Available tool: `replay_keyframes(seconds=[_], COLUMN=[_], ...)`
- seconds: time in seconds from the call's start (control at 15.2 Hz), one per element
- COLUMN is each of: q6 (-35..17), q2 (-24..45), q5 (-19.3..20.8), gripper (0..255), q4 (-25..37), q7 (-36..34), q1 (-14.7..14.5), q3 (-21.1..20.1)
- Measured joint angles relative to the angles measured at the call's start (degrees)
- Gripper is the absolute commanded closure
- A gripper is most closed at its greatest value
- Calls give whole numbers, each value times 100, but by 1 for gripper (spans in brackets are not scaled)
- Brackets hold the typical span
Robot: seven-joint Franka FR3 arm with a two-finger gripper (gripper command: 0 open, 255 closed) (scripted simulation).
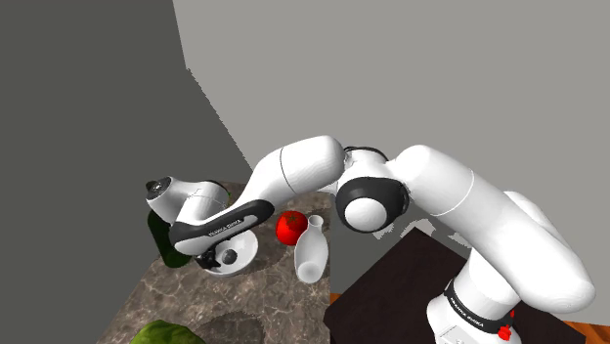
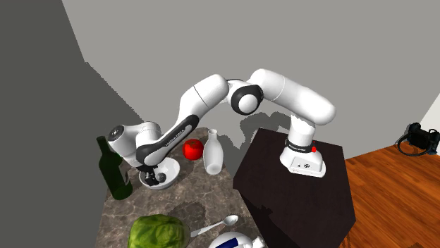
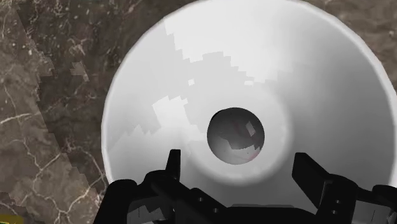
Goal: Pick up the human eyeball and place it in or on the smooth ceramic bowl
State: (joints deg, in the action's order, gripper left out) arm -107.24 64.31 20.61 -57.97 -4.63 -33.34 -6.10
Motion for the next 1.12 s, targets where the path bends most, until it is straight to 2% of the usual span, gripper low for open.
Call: replay_keyframes(seconds=[0.33, 0.53, 0.59, 0.79, 0.99, 1.12], q6=[-78, -199, -258, -97, -177, -407], q2=[51, -62, -95, -7, -124, -270], q5=[-5, 6, 7, -12, -22, -62], gripper=[0, 0, 255, 255, 255, 255], q4=[77, -121, -189, 27, -142, -418], q7=[8, -45, -46, -73, -142, -197], q1=[-12, -5, 4, -82, -141, -147], q3=[5, 19, 18, 8, -30, -50])
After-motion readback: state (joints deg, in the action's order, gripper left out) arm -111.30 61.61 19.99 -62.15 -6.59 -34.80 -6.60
